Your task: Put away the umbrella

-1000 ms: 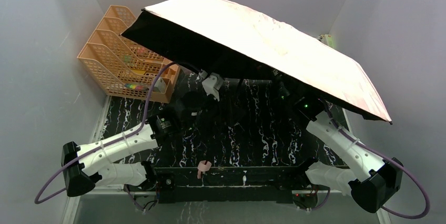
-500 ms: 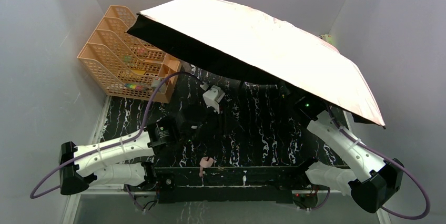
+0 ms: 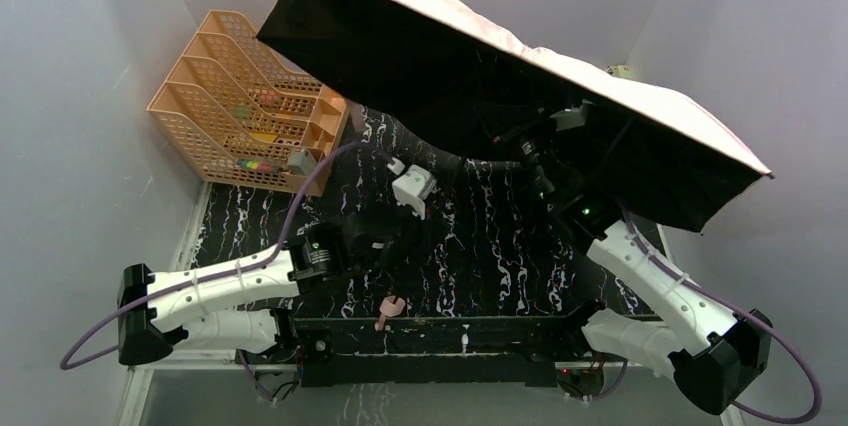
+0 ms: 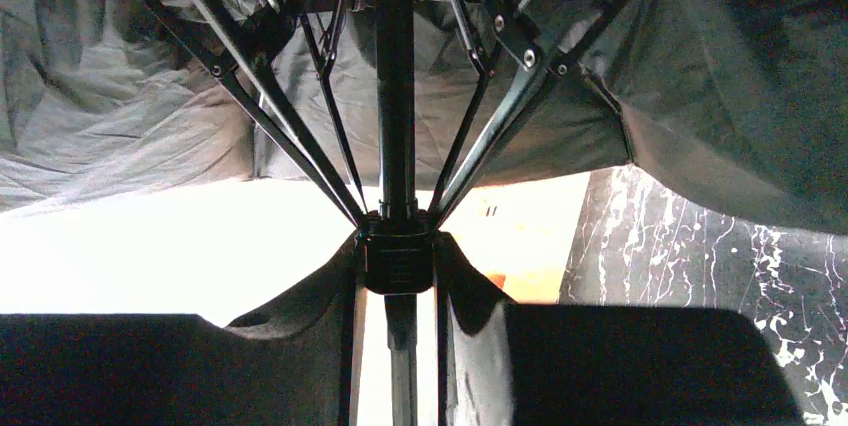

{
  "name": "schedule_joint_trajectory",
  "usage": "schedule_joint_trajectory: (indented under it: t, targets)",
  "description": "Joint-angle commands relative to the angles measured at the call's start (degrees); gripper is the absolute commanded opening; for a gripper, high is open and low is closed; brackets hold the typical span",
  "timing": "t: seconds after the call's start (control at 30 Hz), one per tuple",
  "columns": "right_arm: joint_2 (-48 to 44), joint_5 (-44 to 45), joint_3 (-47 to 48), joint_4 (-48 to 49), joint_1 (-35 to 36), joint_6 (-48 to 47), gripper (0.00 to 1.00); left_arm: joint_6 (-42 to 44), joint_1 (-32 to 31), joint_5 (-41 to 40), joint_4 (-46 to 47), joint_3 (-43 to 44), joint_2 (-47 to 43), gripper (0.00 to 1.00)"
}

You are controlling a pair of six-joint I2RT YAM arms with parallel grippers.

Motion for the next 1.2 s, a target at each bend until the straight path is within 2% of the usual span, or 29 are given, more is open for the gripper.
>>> schedule_joint_trajectory:
  t: [0.0, 0.1, 0.3, 0.53, 0.57, 0.63, 0.9, 0.93, 1.17]
  targets:
    - [-3.32, -2.97, -7.23, -1.52, 10.61, 4.42, 0.0, 11.42, 0.57, -10.06, 16.44, 8.53, 3.39, 0.0]
    - [-4.52, 0.96, -9.8, -0.92, 14.81, 5.16, 0.0, 15.38, 0.59, -11.08, 16.77, 12.24, 6.21, 0.0]
    - [-5.45, 1.74, -9.89, -1.2, 15.24, 4.95, 0.0, 15.4, 0.59, -11.15, 17.61, 12.21, 6.75, 0.0]
    - [-6.95, 7.48, -9.4, -1.04, 15.3, 5.82, 0.0, 13.89, 0.59, -11.39, 14.88, 11.4, 5.76, 0.0]
    - [-7.31, 9.43, -9.15, -1.07, 15.22, 6.07, 0.0, 13.55, 0.59, -10.75, 13.68, 11.3, 5.6, 0.13]
    - [-7.94, 13.31, -8.73, -0.83, 15.21, 7.21, 0.0, 12.18, 0.59, -8.66, 10.47, 11.13, 5.19, 0.32]
    - [-7.12, 21.84, -7.13, -0.82, 15.18, 10.98, 0.0, 1.77, 0.42, 4.08, 3.76, 4.38, -0.72, 0.95]
    - [-6.98, 22.85, -7.13, -0.82, 15.17, 10.98, 0.0, 0.86, 0.23, 4.93, 1.87, 4.36, -0.76, 0.98]
    - [-6.5, 25.8, -6.54, -0.79, 14.95, 8.02, 0.0, -2.49, -1.51, 4.74, -10.86, 3.86, -3.11, 0.98]
